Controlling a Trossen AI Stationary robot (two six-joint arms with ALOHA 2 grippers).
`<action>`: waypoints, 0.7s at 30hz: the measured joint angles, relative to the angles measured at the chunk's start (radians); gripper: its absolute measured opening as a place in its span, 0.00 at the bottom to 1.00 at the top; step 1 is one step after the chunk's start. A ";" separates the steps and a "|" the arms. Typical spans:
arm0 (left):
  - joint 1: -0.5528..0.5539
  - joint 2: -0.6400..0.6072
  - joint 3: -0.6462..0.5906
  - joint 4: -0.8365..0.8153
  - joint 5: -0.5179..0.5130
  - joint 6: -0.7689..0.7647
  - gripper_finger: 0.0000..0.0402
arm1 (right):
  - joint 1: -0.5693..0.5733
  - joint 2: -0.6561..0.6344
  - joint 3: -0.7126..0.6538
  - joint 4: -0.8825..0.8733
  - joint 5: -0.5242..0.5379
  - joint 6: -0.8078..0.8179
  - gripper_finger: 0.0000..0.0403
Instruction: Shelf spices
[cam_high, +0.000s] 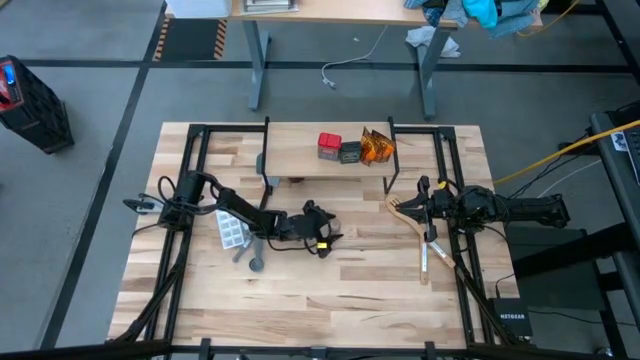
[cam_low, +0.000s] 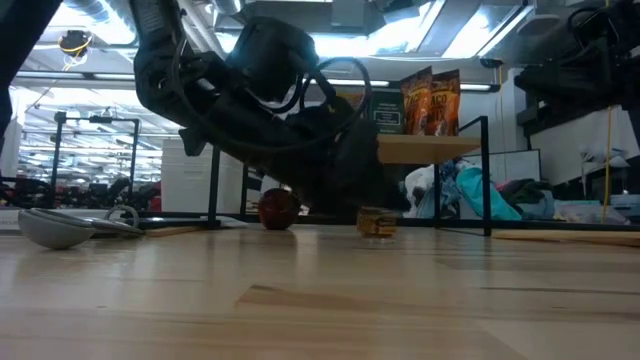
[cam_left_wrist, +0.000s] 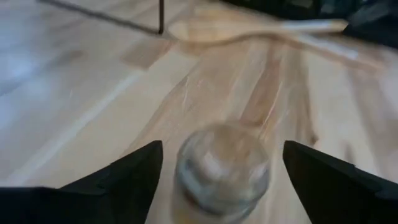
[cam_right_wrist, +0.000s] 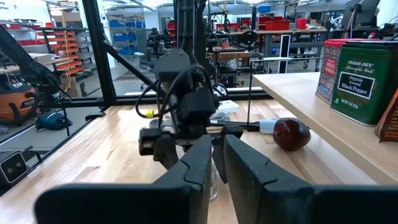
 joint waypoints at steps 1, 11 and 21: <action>-0.001 -0.001 0.000 0.026 0.007 0.007 0.82 | 0.000 0.000 0.000 0.000 0.000 0.000 0.13; -0.003 -0.126 0.000 0.037 0.009 0.148 0.84 | 0.000 0.000 0.000 0.000 0.000 0.000 0.13; 0.076 -0.396 0.001 -0.222 -0.020 0.289 0.84 | 0.000 0.000 0.000 -0.002 0.000 0.000 0.13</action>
